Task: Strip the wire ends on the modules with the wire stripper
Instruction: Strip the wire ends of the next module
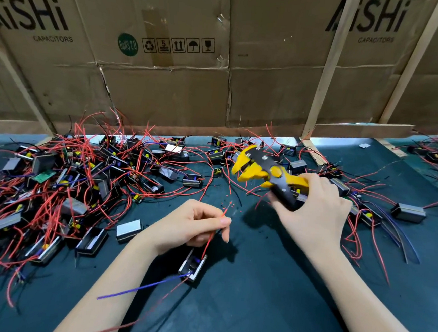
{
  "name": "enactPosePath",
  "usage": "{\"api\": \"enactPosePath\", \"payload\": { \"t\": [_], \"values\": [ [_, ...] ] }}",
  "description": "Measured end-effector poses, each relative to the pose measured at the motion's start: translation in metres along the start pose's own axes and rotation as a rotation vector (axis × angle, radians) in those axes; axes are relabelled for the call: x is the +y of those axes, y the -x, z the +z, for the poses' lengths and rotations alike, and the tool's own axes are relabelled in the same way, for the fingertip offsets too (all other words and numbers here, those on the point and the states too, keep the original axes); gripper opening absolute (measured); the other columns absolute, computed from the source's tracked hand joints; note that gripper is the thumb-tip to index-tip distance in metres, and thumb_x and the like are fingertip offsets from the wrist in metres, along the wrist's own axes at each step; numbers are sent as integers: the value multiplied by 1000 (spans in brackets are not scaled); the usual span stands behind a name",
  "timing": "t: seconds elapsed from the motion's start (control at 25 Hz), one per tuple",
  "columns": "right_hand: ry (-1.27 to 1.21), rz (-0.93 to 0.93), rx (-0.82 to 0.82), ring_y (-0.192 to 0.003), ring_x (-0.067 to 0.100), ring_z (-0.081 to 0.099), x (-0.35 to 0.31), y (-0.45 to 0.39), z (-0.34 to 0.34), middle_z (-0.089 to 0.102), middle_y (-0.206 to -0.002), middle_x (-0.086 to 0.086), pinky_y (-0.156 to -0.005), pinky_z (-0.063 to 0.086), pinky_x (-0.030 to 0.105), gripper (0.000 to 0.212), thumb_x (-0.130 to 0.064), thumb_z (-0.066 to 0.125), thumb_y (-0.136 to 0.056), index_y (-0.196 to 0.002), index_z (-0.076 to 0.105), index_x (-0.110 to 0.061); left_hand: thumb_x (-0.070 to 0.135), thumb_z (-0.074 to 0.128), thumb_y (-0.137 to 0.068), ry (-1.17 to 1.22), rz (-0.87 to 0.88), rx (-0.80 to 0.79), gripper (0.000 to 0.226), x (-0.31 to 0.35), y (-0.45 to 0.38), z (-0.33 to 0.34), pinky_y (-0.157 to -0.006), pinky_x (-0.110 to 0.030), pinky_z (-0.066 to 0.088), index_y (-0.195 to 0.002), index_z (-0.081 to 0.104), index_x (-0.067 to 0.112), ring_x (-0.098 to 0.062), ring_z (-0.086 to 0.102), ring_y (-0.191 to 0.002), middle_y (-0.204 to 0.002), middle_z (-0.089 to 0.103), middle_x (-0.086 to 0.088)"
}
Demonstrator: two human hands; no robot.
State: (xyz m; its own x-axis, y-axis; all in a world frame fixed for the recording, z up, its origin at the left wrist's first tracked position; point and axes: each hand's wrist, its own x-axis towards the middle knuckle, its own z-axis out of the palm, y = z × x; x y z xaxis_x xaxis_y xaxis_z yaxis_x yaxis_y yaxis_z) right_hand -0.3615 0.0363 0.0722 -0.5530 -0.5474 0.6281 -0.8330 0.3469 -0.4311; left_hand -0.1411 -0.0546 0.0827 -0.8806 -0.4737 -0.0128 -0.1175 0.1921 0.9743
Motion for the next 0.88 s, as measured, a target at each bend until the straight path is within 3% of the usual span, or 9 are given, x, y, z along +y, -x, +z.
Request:
{"api": "enactPosePath", "payload": {
  "t": [0.08, 0.16, 0.24, 0.28, 0.4, 0.52, 0.64, 0.8, 0.88],
  "values": [
    [-252, 97, 58, -96, 27, 59, 2, -9, -8, 63, -95, 0, -86, 41, 46, 58, -64, 69, -71, -104, 61, -16, 27, 56, -96, 46, 96, 143, 25, 1, -3, 9, -45, -16, 37, -78, 70, 18, -10, 45, -44, -52, 50, 5],
    [-419, 142, 158, -95, 29, 60, 9, -15, -16, 63, -97, 2, -87, 44, 53, 57, -61, 70, -74, -104, 61, -14, 16, 52, -98, 96, 225, 190, 19, 4, -8, 21, -65, -21, 53, -106, 68, 13, -14, 70, -75, -83, 73, 1],
    [-496, 181, 234, -92, 27, 60, 17, -19, -22, 64, -96, 5, -86, 46, 47, 55, -57, 70, -74, -103, 61, -11, 6, 49, -99, 108, 269, 89, 47, 5, -11, 27, -92, -25, 51, -144, 43, 17, -18, 63, -119, -126, 68, 0],
    [-514, 199, 251, -91, 27, 59, 20, -20, -24, 64, -95, 7, -86, 46, 43, 55, -56, 71, -75, -103, 60, -10, 2, 50, -99, 97, 253, 42, 61, 5, -11, 26, -99, -26, 47, -152, 29, 22, -20, 57, -127, -133, 63, -2],
    [-529, 237, 237, -91, 29, 59, 28, -22, -22, 65, -96, 10, -86, 45, 41, 48, -48, 76, -79, -102, 60, -9, -6, 53, -95, 54, 177, 106, 67, 3, -7, 16, -99, -24, 47, -151, 28, 21, -21, 64, -117, -122, 69, -11],
    [-530, 234, 213, -88, 26, 61, 26, -20, -19, 66, -94, 5, -87, 47, 44, 45, -50, 76, -78, -101, 60, -14, -6, 54, -94, -15, 176, 352, 38, 4, -5, 4, -82, -16, 48, -129, 57, 10, -12, 69, -91, -96, 76, -10],
    [-569, 135, 170, -76, 14, 59, 17, -14, -19, 65, -86, -6, -77, 46, 31, 41, -60, 67, -78, -97, 60, -25, -8, 56, -92, -127, 213, 685, 28, 3, -2, -14, -88, -36, 52, -112, 66, 8, -18, 67, -90, -92, 74, -9],
    [-811, 54, -90, -75, 8, 58, 3, -5, -15, 65, -79, -10, -70, 43, 18, 31, -54, 63, -79, -89, 58, -26, -3, 63, -84, -696, 253, 1273, 31, -2, 14, -46, -90, -38, 44, -112, 65, 8, -27, 60, -97, -105, 68, -6],
    [-927, 25, -239, -76, 12, 57, -3, 2, -10, 64, -80, -8, -74, 44, 21, 28, -47, 63, -83, -91, 59, -21, 3, 66, -80, -986, 108, 1425, 34, -8, 25, -63, -88, -42, 39, -114, 65, 7, -35, 53, -103, -110, 65, -12]
  ]
}}
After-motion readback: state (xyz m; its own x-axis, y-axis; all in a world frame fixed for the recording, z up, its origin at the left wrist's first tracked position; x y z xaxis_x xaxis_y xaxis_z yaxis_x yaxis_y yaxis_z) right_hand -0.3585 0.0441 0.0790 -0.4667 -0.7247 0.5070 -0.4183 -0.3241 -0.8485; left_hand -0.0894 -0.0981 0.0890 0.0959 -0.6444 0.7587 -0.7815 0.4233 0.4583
